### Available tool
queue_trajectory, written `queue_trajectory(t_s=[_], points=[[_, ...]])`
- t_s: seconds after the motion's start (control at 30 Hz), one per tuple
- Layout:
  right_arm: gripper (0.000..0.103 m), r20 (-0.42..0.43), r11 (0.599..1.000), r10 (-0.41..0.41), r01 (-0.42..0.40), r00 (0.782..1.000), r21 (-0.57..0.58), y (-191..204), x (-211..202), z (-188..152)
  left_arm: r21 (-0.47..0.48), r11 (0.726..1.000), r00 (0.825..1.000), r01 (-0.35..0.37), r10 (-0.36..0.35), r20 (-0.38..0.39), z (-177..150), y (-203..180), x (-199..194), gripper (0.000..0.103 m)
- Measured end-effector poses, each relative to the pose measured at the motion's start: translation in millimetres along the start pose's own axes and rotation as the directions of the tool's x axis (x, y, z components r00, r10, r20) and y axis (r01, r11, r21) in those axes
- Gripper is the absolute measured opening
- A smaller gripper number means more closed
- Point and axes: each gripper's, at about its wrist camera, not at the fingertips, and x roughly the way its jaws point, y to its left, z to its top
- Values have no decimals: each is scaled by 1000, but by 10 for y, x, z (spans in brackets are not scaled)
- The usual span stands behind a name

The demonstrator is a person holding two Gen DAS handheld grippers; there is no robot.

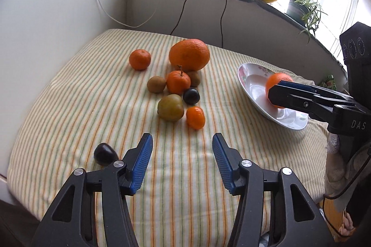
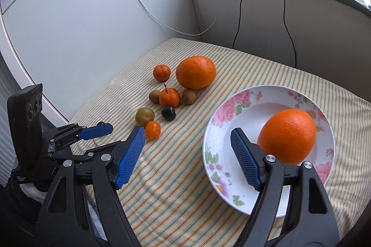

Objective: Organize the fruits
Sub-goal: 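Grasp the dark plum with the left tool while the right tool grasps a small tangerine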

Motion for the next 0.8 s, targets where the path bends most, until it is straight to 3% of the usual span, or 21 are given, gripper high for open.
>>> queue_trajectory(t_s=[0.1, 0.33, 0.57, 0.8], points=[[66, -27, 999, 26, -27, 999, -23, 125, 110, 0, -18, 1000, 1000, -21, 21, 7, -37, 96, -62, 48], [56, -84, 996, 62, -67, 995, -55, 334, 368, -12, -60, 995, 997, -77, 77, 10, -117, 328, -135, 42], [51, -130, 995, 71, -79, 989, -62, 432, 602, -42, -105, 987, 992, -122, 123, 0, -173, 546, -129, 42], [48, -160, 996, 61, -70, 985, -49, 429, 782, -61, -116, 988, 995, -104, 103, -20, -175, 626, -34, 38]])
